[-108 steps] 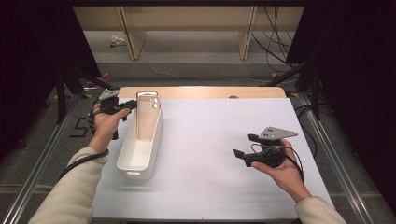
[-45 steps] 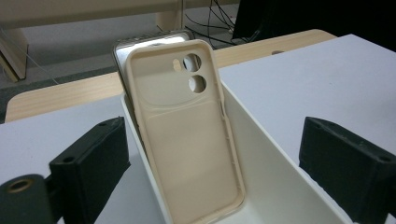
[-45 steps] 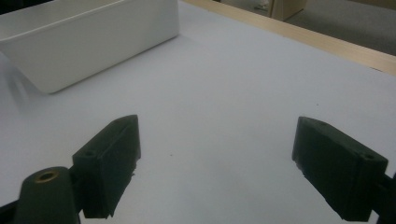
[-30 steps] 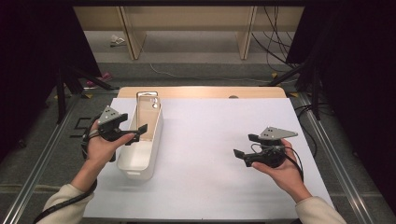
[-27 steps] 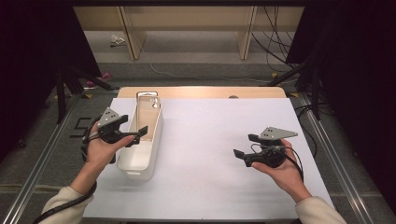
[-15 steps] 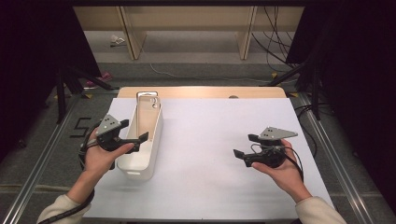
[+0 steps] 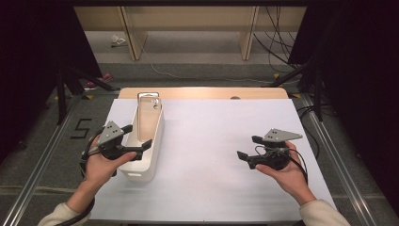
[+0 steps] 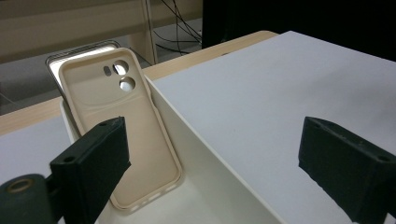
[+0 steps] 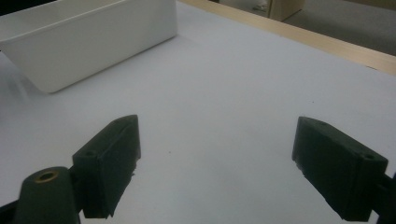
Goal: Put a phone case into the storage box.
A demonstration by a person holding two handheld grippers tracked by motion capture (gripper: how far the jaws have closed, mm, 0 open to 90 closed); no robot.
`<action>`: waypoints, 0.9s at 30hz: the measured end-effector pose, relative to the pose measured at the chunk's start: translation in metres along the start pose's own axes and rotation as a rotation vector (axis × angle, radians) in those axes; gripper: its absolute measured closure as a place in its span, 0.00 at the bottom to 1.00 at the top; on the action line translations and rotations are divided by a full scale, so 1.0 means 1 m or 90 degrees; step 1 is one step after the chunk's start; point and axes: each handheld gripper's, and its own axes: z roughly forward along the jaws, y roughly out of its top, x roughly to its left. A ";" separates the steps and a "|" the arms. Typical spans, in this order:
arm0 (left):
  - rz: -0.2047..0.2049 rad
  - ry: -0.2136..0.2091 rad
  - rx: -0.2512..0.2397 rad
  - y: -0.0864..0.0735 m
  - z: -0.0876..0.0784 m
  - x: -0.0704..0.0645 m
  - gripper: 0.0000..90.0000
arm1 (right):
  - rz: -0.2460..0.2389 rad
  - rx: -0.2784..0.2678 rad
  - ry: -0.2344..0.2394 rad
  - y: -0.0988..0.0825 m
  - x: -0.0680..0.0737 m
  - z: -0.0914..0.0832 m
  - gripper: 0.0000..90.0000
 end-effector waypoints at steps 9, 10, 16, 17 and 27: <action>0.011 -0.009 0.002 -0.008 -0.004 -0.007 0.09 | 0.003 0.001 -0.003 -0.003 -0.001 -0.003 0.18; 0.015 -0.011 0.003 -0.010 -0.005 -0.008 0.09 | 0.003 0.002 -0.002 -0.003 -0.001 -0.003 0.18; 0.027 -0.014 0.007 -0.016 -0.009 -0.012 0.09 | 0.004 0.001 -0.004 -0.003 -0.002 -0.004 0.18; 0.027 -0.014 0.005 -0.017 -0.010 -0.012 0.09 | 0.004 0.000 -0.004 -0.004 -0.002 -0.005 0.18; 0.036 -0.014 0.004 -0.022 -0.014 -0.014 0.09 | 0.004 -0.001 -0.004 -0.004 -0.001 -0.007 0.18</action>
